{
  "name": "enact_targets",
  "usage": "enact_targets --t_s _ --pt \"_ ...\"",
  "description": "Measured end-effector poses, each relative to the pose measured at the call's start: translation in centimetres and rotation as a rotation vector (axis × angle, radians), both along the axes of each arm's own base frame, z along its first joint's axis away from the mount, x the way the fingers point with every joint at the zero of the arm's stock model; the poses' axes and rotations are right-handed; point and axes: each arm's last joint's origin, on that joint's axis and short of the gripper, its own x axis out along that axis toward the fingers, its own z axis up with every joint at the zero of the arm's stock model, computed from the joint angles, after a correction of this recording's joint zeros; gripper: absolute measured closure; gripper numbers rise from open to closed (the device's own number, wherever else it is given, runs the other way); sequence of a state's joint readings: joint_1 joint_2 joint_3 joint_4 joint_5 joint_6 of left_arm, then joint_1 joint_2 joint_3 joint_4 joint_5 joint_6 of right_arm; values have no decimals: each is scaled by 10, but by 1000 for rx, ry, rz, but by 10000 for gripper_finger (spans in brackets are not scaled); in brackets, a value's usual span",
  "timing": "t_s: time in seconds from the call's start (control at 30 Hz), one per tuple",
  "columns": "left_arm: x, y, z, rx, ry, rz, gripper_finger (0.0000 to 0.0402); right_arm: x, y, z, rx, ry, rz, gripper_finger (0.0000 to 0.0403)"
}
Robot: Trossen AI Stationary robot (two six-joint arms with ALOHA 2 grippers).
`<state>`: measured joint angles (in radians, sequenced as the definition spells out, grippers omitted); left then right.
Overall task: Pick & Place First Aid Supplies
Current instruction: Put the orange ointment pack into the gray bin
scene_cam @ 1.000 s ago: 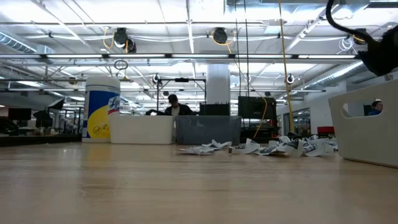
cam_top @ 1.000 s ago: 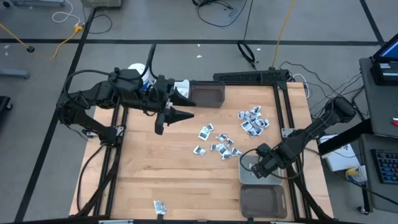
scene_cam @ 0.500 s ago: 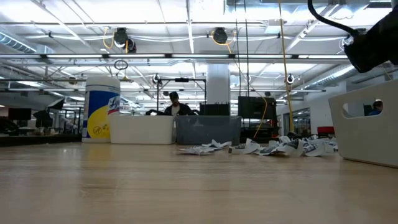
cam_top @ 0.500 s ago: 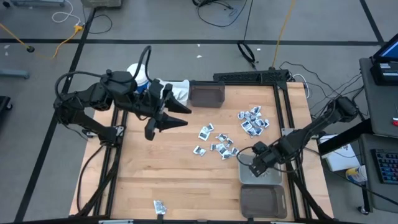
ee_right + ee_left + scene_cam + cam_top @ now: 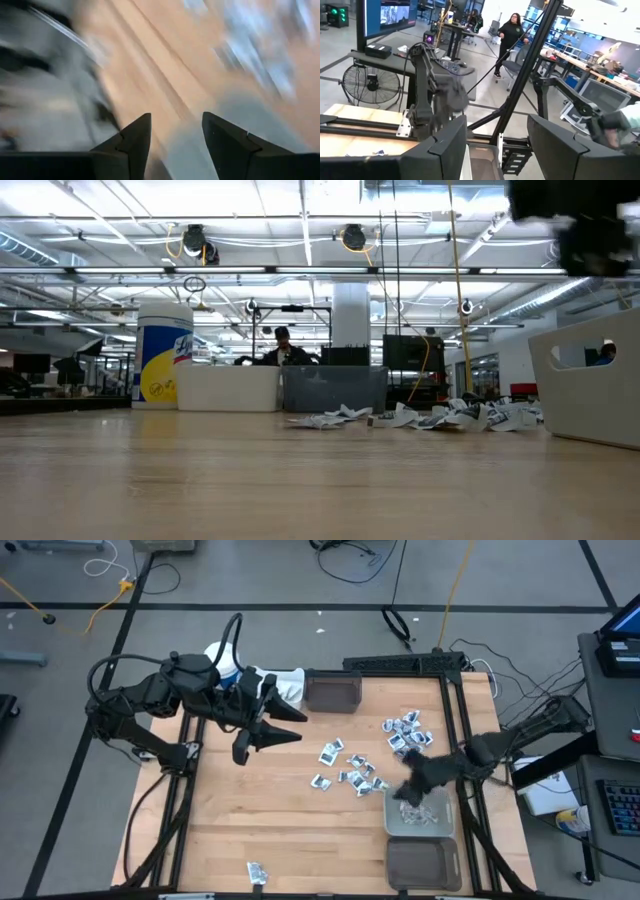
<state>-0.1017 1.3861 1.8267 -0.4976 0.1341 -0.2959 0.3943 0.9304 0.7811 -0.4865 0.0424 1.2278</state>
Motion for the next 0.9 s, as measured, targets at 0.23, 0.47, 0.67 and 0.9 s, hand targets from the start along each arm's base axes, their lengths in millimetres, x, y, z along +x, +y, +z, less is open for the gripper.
enact_targets --t_s 0.23,0.47,0.67,0.9 --pt "0 2 0 5 -1 17 188 22 -25 60 -208 -656 -85 232" --pt "0 3 0 29 -7 53 188 42 -42 120 -503 -820 -93 232" --pt "1 3 0 34 -8 70 188 61 -48 176 -696 -891 -78 232" --pt "1 4 0 33 -6 83 188 88 -53 205 -653 -929 0 232"
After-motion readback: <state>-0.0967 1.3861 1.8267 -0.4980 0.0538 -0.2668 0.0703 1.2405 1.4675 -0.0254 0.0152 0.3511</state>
